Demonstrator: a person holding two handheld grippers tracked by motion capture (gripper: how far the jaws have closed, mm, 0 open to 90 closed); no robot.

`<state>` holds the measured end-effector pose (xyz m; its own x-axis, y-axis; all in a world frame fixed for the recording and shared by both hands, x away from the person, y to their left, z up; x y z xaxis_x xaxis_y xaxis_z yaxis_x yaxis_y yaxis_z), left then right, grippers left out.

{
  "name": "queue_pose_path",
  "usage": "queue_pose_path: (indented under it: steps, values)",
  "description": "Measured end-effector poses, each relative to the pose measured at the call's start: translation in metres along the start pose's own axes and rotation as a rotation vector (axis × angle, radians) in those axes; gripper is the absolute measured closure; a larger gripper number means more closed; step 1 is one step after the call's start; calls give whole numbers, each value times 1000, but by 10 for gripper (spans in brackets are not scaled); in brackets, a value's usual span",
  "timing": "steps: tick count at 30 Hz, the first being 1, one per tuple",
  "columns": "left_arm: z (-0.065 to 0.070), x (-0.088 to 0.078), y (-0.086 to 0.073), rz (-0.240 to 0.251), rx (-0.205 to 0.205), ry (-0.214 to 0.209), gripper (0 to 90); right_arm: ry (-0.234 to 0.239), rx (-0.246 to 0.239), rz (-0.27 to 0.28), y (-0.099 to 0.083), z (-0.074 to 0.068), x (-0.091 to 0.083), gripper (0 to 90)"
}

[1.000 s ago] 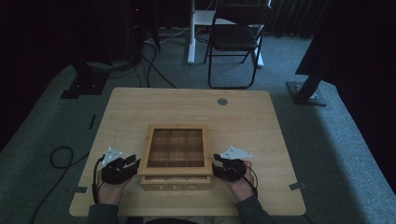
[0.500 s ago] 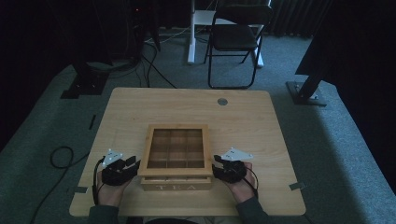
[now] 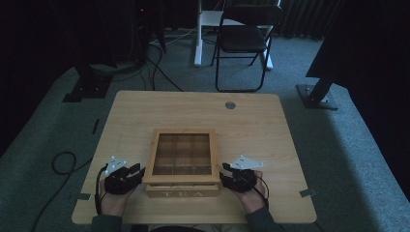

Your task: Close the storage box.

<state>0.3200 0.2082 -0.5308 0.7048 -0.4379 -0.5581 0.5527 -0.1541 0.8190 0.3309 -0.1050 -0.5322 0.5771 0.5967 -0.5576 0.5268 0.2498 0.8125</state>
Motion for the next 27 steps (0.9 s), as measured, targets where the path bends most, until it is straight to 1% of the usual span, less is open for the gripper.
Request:
queue_pose_path:
  steps: [7,9,11,13,14,15,17,18,20,23,25,27]
  values:
    - [0,-3,-2,2,-7,2,596,5,9,-1,-3,-1,-4,554]
    - [0,-5,-2,15,-18,-2,597,3,9,0,-4,-1,-4,554]
    - [1,-8,0,37,-27,-17,592,-16,-2,-21,-7,0,-4,554]
    - [2,-10,1,40,-14,-13,591,-55,-20,-46,-14,2,-2,569]
    - [2,-10,1,36,-13,-16,591,-63,-15,-56,-17,3,-1,572]
    - [2,-9,0,42,-21,-24,582,-62,-3,-63,-19,4,0,574]
    - [2,-9,1,42,-19,-25,576,-38,31,-59,-19,6,-1,575]
    - [2,-10,1,42,-17,-24,575,-31,41,-47,-17,6,-2,573]
    - [2,-9,0,43,-20,-23,573,-35,28,-37,-14,6,-4,558]
    - [2,-10,0,42,-19,-18,568,-35,32,-30,-14,7,-5,526]
    - [0,-11,1,47,-17,-11,564,-31,29,-19,-13,8,-6,513]
    - [-3,-13,1,51,-17,3,557,-40,27,-9,-10,10,-8,498]
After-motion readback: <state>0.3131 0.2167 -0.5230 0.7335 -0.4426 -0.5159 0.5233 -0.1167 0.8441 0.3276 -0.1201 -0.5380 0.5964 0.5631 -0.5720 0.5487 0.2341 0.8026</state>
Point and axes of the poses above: each handheld gripper's, and its own axes: x roughly forward along the jaws, y roughly out of its top, z roughly to its right, the point moved 8 cm from there along x, roughly forward along the jaws, and after that the axes turned 6 degrees about x, right-handed, at the moved point
